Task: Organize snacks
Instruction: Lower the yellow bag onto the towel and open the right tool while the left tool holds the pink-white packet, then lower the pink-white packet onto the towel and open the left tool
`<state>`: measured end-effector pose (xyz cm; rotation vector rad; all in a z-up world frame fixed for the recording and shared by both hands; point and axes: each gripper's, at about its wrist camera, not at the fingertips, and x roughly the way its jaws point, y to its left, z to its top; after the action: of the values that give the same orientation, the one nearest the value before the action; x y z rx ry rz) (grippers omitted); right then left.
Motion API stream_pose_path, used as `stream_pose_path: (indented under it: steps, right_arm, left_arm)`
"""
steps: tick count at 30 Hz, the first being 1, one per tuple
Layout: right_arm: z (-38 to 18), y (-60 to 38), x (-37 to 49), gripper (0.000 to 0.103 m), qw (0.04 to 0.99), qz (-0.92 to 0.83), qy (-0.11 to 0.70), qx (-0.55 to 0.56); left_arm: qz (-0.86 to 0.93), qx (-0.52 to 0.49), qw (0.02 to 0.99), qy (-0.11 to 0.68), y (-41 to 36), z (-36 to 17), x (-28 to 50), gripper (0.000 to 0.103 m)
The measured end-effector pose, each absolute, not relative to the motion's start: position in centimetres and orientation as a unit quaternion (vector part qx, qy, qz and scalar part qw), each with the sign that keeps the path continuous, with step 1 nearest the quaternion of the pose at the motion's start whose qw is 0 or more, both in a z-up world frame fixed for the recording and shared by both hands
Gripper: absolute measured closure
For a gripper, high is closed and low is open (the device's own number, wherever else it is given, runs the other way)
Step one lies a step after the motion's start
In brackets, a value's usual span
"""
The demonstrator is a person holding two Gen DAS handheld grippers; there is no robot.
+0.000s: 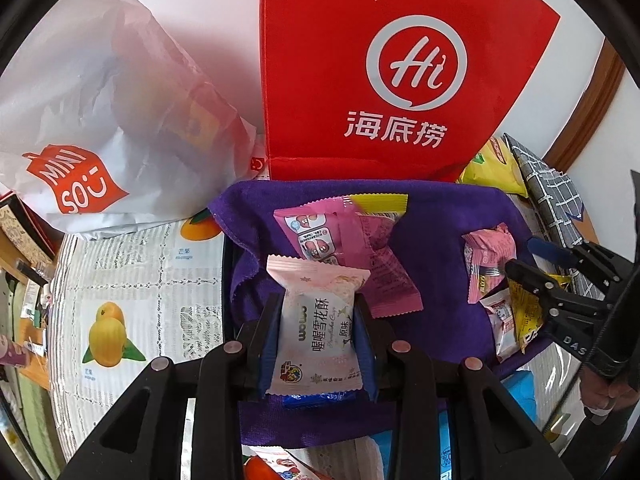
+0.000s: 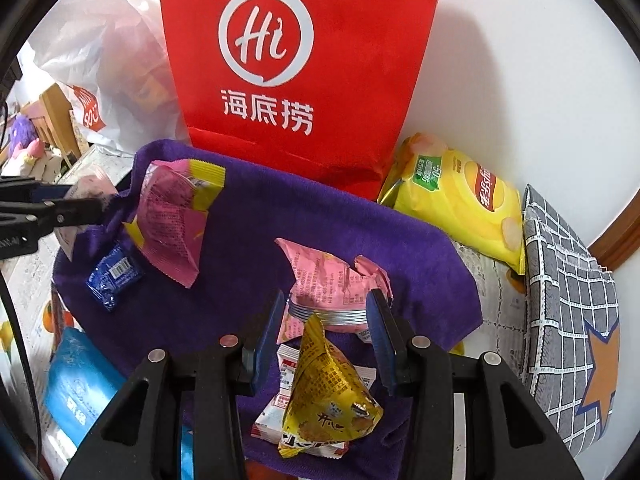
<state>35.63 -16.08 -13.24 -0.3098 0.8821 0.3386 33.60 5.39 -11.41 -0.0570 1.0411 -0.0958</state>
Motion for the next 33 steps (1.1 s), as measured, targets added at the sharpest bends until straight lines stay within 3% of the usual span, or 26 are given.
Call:
stream_pose_path:
  steps: [4, 8, 30, 33]
  right_arm:
    - [-11.6, -16.1, 34.7, 0.047, 0.889, 0.167, 0.401, -0.144]
    - [-10.1, -16.3, 34.0, 0.042, 0.899, 0.172, 0.381, -0.132]
    - [-8.1, -17.1, 33.2, 0.041, 0.91, 0.185, 0.361, -0.087]
    - [-8.0, -17.1, 33.2, 0.041, 0.91, 0.183, 0.362, -0.08]
  left_arm:
    - [-0.047, -0.024, 0.865, 0.499, 5.2, -11.6, 33.6, 0.071]
    - [-0.046, -0.021, 0.863, 0.503, 5.1, -11.8, 33.7, 0.071]
    - [-0.054, -0.009, 0.856, 0.514, 4.3, -12.3, 33.8, 0.07]
    - [-0.058, -0.007, 0.858, 0.511, 4.1, -11.9, 33.6, 0.065]
